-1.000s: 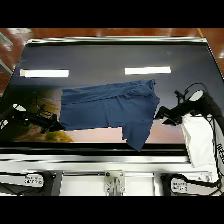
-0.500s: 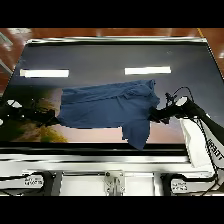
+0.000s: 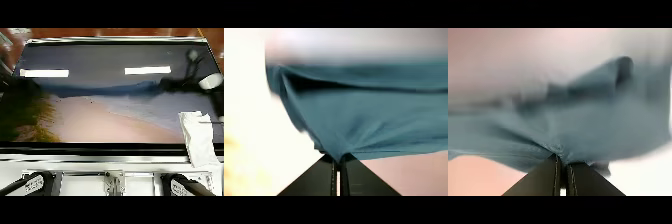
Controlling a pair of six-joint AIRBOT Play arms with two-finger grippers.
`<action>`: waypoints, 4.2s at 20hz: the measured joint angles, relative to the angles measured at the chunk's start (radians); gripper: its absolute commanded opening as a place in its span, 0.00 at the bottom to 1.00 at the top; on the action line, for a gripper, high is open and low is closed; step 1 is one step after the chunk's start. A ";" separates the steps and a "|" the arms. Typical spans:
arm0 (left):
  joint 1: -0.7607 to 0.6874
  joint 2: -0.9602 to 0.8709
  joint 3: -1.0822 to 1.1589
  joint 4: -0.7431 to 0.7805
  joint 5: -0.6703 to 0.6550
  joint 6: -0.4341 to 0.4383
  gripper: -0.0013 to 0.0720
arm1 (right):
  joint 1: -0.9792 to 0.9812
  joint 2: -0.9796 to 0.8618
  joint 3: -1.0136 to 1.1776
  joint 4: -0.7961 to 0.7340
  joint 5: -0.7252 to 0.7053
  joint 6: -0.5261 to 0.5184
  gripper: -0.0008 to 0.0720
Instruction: Fold the shirts.
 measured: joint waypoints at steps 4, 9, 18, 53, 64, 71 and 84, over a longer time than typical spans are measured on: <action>-0.005 0.223 0.292 0.049 0.063 -0.082 0.07 | 0.000 0.276 0.222 -0.077 -0.109 -0.029 0.10; 0.002 0.456 0.469 0.241 0.065 -0.206 0.08 | 0.000 0.538 0.373 -0.254 -0.059 0.048 0.10; 0.002 0.546 0.427 0.352 -0.235 -0.242 0.08 | 0.000 0.571 0.414 -0.457 0.365 0.141 0.10; -0.122 -0.636 0.093 0.382 -0.105 -0.150 0.23 | 0.046 -0.559 0.094 -0.254 0.103 0.204 0.43; 0.038 -0.541 -0.024 0.311 -0.385 -0.139 0.87 | -0.150 -0.395 0.006 -0.367 0.553 0.204 0.80; 0.152 -0.382 -0.436 0.138 -0.274 -0.014 0.86 | -0.327 -0.204 -0.316 -0.228 0.573 0.143 0.80; 0.014 -0.362 -0.571 0.099 -0.048 -0.064 0.08 | -0.349 -0.166 -0.392 -0.137 0.493 0.101 0.80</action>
